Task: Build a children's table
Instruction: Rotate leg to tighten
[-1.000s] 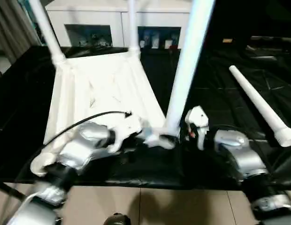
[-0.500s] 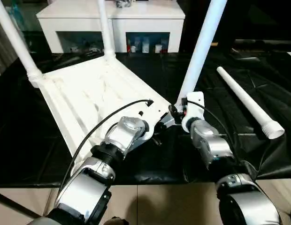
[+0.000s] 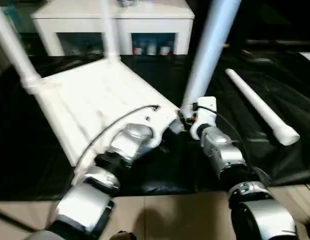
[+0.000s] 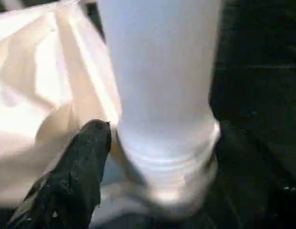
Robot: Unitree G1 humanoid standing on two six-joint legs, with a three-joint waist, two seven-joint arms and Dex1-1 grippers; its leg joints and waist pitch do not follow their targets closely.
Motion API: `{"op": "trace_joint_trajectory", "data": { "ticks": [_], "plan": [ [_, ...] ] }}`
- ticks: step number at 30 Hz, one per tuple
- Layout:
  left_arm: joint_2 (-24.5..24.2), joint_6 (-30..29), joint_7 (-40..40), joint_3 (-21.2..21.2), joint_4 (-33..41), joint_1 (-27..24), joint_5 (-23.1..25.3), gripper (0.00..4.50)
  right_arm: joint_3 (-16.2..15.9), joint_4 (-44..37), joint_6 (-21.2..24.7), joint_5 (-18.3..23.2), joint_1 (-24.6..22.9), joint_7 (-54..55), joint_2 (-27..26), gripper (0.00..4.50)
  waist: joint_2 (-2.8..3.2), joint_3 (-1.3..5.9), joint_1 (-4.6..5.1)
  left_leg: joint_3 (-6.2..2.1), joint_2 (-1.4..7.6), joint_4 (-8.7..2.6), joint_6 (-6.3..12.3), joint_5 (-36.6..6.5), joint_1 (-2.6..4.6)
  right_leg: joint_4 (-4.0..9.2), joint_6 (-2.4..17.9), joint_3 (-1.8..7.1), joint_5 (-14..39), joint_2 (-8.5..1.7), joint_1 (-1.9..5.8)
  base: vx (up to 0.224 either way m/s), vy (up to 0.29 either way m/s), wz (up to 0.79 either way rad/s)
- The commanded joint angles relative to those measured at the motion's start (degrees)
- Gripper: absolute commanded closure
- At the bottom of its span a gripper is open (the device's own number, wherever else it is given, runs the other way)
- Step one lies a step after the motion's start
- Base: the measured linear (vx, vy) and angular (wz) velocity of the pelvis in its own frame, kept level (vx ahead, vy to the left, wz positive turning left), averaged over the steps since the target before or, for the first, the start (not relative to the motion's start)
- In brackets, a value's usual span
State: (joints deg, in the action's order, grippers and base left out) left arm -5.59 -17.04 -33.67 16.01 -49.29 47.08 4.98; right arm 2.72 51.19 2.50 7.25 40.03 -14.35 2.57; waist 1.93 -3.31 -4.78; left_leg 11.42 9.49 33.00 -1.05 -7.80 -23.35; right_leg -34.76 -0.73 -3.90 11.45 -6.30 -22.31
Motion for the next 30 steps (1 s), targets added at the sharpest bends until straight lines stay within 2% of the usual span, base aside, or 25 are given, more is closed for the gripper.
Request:
{"op": "trace_joint_trajectory", "data": {
  "ticks": [1, 2, 3, 4, 5, 7, 9, 11, 13, 15, 16, 18, 19, 20, 22, 25, 27, 30],
  "plan": [
    [-1.26, 1.82, -2.08, 0.31, 3.30, -0.39, 1.09, 4.50, -0.65, -3.00, -0.28, 0.76, -0.02, -3.09, 1.04, 0.55, -0.59, 4.24, -0.16, -2.20, 3.55, -4.53, 0.07, -21.52, 1.64, 4.78, 10.59, 2.20, 12.35, -3.27, 1.62, 0.000, 0.000, 0.00],
    [-2.33, 1.77, -4.35, 0.58, 5.42, -1.50, 0.60, 4.50, -1.36, -4.79, -0.07, 0.73, -0.69, -6.19, 2.44, 0.55, -0.63, 4.34, -0.18, -2.03, 3.53, -4.35, 0.53, -20.30, 1.64, 4.63, 11.12, 2.27, 10.94, -3.22, 1.58, 0.000, 0.000, 0.00],
    [-2.94, 1.82, -5.71, 0.78, 6.62, -2.14, 0.30, 4.50, -1.89, -5.71, -0.02, 0.65, -1.10, -8.17, 3.27, 0.46, -0.78, 4.56, -0.52, -1.88, 3.52, -3.94, 2.19, -16.65, 1.28, 4.12, 12.18, 2.21, 6.61, -3.25, 1.92, 0.000, 0.000, 0.00],
    [-3.50, 1.82, -6.93, 0.96, 7.71, -2.71, 0.02, 4.50, -2.40, -6.54, 0.04, 0.58, -1.50, -9.99, 4.03, 0.36, -0.73, 4.67, -0.67, -1.74, 3.50, -3.67, 3.11, -14.83, 1.21, 3.90, 12.69, 2.21, 4.31, -3.25, 1.87, 0.055, -0.025, 0.01],
    [-4.78, 3.29, -9.36, 1.55, 9.68, -3.86, -0.26, 4.50, -3.49, -8.31, 0.60, 0.50, -2.42, -13.34, 5.59, 0.36, -0.72, 4.75, -0.69, -1.57, 3.41, -3.13, 5.36, -10.85, 0.85, 3.20, 14.23, 2.03, -0.87, -3.02, 2.02, 0.055, -0.025, 0.01],
    [-7.17, 4.42, -14.57, 2.44, 13.37, -6.06, -1.63, 4.50, -5.44, -11.38, 0.54, -0.15, -4.27, -19.64, 8.67, 0.36, -0.57, 4.85, -0.94, -1.40, 3.54, -2.78, 6.70, -8.82, 1.09, 2.78, 15.30, 1.94, -4.01, -2.82, 1.81, 0.056, -0.013, -0.01],
    [-9.75, 7.93, -20.95, 3.72, 17.16, -8.53, -3.47, 4.50, -6.74, -14.28, 1.15, 0.20, -5.99, -25.38, 11.38, 0.36, -0.58, 4.83, -1.27, -1.29, 3.63, -2.60, 7.66, -8.24, 1.09, 2.56, 15.66, 1.89, -5.13, -2.68, 1.93, 0.027, -0.004, -0.01],
    [-11.28, 8.23, -24.09, 4.56, 19.28, -9.82, -4.10, 4.50, -7.73, -15.92, 1.07, 0.39, -6.99, -28.54, 12.92, 0.36, -0.48, 4.80, -1.29, -1.23, 3.78, -2.63, 7.79, -8.26, 1.20, 2.50, 16.14, 1.91, -4.78, -2.63, 1.76, 0.000, 0.000, 0.00],
    [-14.25, 7.38, -29.82, 6.06, 23.61, -12.24, -4.90, 4.50, -10.01, -19.63, 1.02, 0.86, -9.46, -35.96, 16.39, 0.36, -0.25, 4.56, -1.87, -1.16, 4.17, -2.91, 6.56, -10.81, 1.72, 2.70, 15.80, 1.93, -1.31, -2.39, 1.44, 0.000, 0.000, 0.00],
    [-15.10, 7.17, -31.75, 6.28, 25.07, -12.94, -5.45, 4.50, -10.88, -21.21, 1.80, 1.53, -10.57, -39.40, 17.76, 0.36, -0.10, 4.35, -2.00, -1.20, 4.25, -3.19, 5.51, -12.87, 1.73, 2.84, 15.50, 2.05, 1.33, -2.46, 1.33, 0.000, 0.000, 0.00],
    [-15.56, 6.62, -33.08, 6.35, 26.14, -13.32, -6.14, 4.50, -11.52, -21.79, 1.58, 1.43, -11.07, -40.79, 18.46, 0.36, -0.13, 4.13, -2.25, -1.21, 4.34, -3.63, 3.41, -16.56, 2.13, 3.37, 14.72, 2.20, 5.89, -2.50, 1.02, 0.000, 0.000, 0.00],
    [-16.40, 6.06, -35.07, 6.60, 27.80, -13.83, -6.99, 4.50, -12.64, -22.62, 1.19, 1.24, -11.82, -42.95, 19.52, 0.36, -0.08, 3.87, -2.16, -1.25, 4.37, -3.95, 1.71, -19.72, 2.26, 3.60, 14.25, 2.33, 9.25, -2.48, 0.77, 0.000, 0.000, 0.00],
    [-16.88, 5.88, -35.90, 6.75, 28.63, -14.00, -7.17, 4.50, -13.31, -23.25, 0.89, 1.00, -12.25, -44.29, 20.17, 0.36, -0.26, 3.71, -1.99, -1.36, 4.32, -4.26, -0.44, -23.25, 2.38, 3.91, 13.25, 2.52, 13.01, -2.66, 0.62, 0.000, 0.000, 0.00],
    [-17.11, 5.76, -36.21, 6.79, 29.00, -14.09, -7.21, 4.50, -13.66, -23.67, 0.70, 0.82, -12.50, -44.96, 20.50, 0.36, -0.33, 3.71, -1.96, -1.44, 4.31, -4.36, -0.85, -23.64, 2.32, 3.97, 12.83, 2.57, 13.64, -2.74, 0.71, 0.000, 0.000, 0.00],
    [-17.14, 5.95, -35.97, 6.65, 28.73, -13.89, -7.00, 4.50, -14.03, -23.74, 0.37, 0.30, -12.58, -45.20, 20.73, 0.36, -0.38, 3.67, -1.83, -1.48, 4.20, -4.44, -1.66, -24.42, 2.35, 4.20, 11.80, 2.72, 15.08, -2.88, 0.50, 0.000, 0.000, 0.00],
    [-17.13, 6.58, -35.42, 6.35, 27.89, -13.40, -6.55, 4.50, -14.27, -23.00, 0.19, -0.60, -12.28, -45.20, 20.72, 0.36, -0.52, 3.71, -1.80, -1.49, 4.14, -4.37, -1.73, -23.91, 2.23, 4.29, 11.51, 2.79, 15.25, -3.07, 0.55, 0.000, 0.000, 0.00],
    [-17.23, 6.22, -35.69, 6.24, 28.44, -13.55, -6.54, 4.50, -14.07, -22.96, 0.63, -0.26, -12.07, -44.86, 20.48, 0.36, -0.52, 3.85, -1.78, -1.47, 4.13, -4.24, -1.07, -22.15, 2.16, 4.15, 11.72, 2.76, 13.57, -3.00, 0.64, 0.000, 0.000, 0.00],
    [-17.22, 6.10, -35.73, 6.20, 28.56, -13.58, -6.47, 4.50, -13.99, -23.06, 1.00, -0.02, -11.99, -44.72, 20.37, 0.61, -0.57, 4.04, -1.70, -1.35, 4.03, -4.01, 0.00, -19.65, 1.92, 3.74, 12.56, 2.66, 9.90, -2.78, 0.86, 0.000, 0.000, 0.00]
  ]
}}
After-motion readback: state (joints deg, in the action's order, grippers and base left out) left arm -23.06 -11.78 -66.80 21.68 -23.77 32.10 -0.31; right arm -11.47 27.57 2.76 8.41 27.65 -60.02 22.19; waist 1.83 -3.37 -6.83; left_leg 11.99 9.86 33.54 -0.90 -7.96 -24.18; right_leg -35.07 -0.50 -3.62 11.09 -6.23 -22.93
